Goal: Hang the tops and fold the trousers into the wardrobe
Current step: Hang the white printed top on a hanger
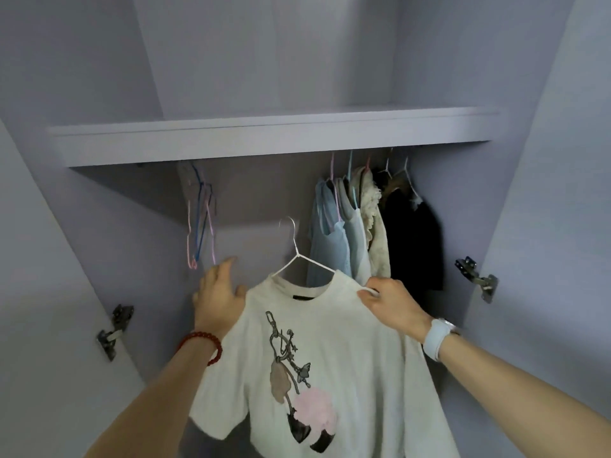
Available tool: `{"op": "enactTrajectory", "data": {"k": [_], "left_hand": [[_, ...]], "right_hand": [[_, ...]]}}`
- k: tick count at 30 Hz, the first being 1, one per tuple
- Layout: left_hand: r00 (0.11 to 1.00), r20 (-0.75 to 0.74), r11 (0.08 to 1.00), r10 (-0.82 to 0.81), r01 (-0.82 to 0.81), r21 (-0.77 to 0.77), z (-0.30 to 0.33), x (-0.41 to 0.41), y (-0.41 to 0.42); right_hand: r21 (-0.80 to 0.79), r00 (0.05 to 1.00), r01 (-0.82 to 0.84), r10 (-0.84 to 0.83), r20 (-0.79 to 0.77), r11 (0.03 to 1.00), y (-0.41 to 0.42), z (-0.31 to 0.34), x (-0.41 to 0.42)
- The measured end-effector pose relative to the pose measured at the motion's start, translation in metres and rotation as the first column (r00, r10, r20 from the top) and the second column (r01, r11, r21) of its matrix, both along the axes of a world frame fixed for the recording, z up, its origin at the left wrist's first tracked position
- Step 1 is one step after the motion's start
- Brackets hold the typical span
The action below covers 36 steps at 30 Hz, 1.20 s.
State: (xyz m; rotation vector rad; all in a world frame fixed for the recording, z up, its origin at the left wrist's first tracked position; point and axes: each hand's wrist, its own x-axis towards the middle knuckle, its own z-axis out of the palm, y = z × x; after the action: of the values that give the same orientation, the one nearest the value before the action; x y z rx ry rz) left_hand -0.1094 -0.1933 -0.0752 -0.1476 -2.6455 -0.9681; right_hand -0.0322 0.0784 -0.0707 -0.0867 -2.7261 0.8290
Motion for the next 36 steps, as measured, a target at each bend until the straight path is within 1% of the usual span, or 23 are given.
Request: {"op": "enactTrajectory", "data": {"k": [2, 5, 7, 9, 10, 11, 12, 13, 14, 15, 17, 20, 22, 24, 26, 28, 31, 33, 36], "left_hand": [[0.996, -0.087, 0.999, 0.003, -0.007, -0.049, 0.013, 0.0, 0.011], [0.973, -0.231, 0.99, -0.01, -0.022, -0.136, 0.036, 0.0, 0.023], [0.94, -0.341, 0.984, -0.031, -0.031, -0.175, 0.054, -0.005, 0.031], [0.904, -0.425, 0.974, -0.053, -0.047, -0.22, 0.07, -0.014, 0.038], [0.887, -0.458, 0.97, -0.056, -0.059, -0.234, 0.077, -0.018, 0.042], [0.865, -0.498, 0.967, -0.06, -0.073, -0.244, 0.083, -0.024, 0.045], [0.847, -0.527, 0.961, -0.071, -0.083, -0.263, 0.091, -0.029, 0.048], [0.833, -0.548, 0.951, -0.079, -0.102, -0.291, 0.097, -0.033, 0.051], [0.815, -0.573, 0.937, -0.085, -0.131, -0.325, 0.101, -0.04, 0.053], [0.805, -0.586, 0.916, -0.091, -0.164, -0.367, 0.105, -0.047, 0.056], [0.79, -0.601, 0.874, -0.12, -0.204, -0.442, 0.114, -0.062, 0.058], [0.769, -0.619, 0.803, -0.16, -0.263, -0.535, 0.125, -0.083, 0.062], [0.75, -0.643, 0.778, -0.154, -0.31, -0.547, 0.123, -0.097, 0.065], [0.723, -0.676, 0.777, -0.146, -0.339, -0.53, 0.118, -0.106, 0.066], [0.663, -0.732, 0.788, -0.16, -0.361, -0.499, 0.114, -0.114, 0.067], [0.612, -0.773, 0.801, -0.168, -0.372, -0.468, 0.11, -0.121, 0.067], [0.581, -0.797, 0.803, -0.166, -0.389, -0.451, 0.107, -0.127, 0.066], [0.562, -0.812, 0.807, -0.161, -0.399, -0.436, 0.107, -0.128, 0.066], [0.571, -0.805, 0.81, -0.159, -0.39, -0.437, 0.107, -0.127, 0.066]], "right_hand": [[-0.015, 0.996, 0.093, -0.093, -0.016, 0.996, -0.009, -0.002, -0.006], [-0.068, 0.984, 0.175, -0.177, -0.022, 0.982, -0.024, 0.005, -0.022], [-0.16, 0.976, 0.196, -0.208, -0.063, 0.968, -0.036, 0.011, -0.036], [-0.22, 0.98, 0.168, -0.187, -0.067, 0.961, -0.047, 0.018, -0.048], [-0.207, 0.985, 0.147, -0.161, -0.055, 0.967, -0.051, 0.02, -0.053], [-0.12, 0.989, 0.13, -0.137, -0.052, 0.984, -0.053, 0.022, -0.061], [0.008, 0.99, 0.133, -0.132, -0.046, 0.991, -0.052, 0.026, -0.068], [0.13, 0.987, 0.159, -0.152, -0.058, 0.979, -0.05, 0.028, -0.073], [0.217, 0.981, 0.184, -0.167, -0.097, 0.959, -0.046, 0.03, -0.082], [0.265, 0.974, 0.21, -0.178, -0.14, 0.941, -0.041, 0.031, -0.09], [0.288, 0.955, 0.267, -0.213, -0.205, 0.92, -0.033, 0.031, -0.109], [0.243, 0.928, 0.33, -0.267, -0.258, 0.912, -0.025, 0.027, -0.139], [0.214, 0.913, 0.354, -0.287, -0.289, 0.911, -0.022, 0.023, -0.161], [0.184, 0.906, 0.369, -0.308, -0.289, 0.911, -0.022, 0.023, -0.18], [0.146, 0.917, 0.359, -0.319, -0.239, 0.922, -0.024, 0.021, -0.197], [0.155, 0.931, 0.345, -0.317, -0.18, 0.926, -0.025, 0.015, -0.206], [0.216, 0.928, 0.367, -0.34, -0.151, 0.905, -0.016, 0.005, -0.205], [0.213, 0.914, 0.402, -0.377, -0.152, 0.89, -0.002, 0.006, -0.201], [0.218, 0.894, 0.445, -0.416, -0.167, 0.869, 0.018, 0.012, -0.193]]}}
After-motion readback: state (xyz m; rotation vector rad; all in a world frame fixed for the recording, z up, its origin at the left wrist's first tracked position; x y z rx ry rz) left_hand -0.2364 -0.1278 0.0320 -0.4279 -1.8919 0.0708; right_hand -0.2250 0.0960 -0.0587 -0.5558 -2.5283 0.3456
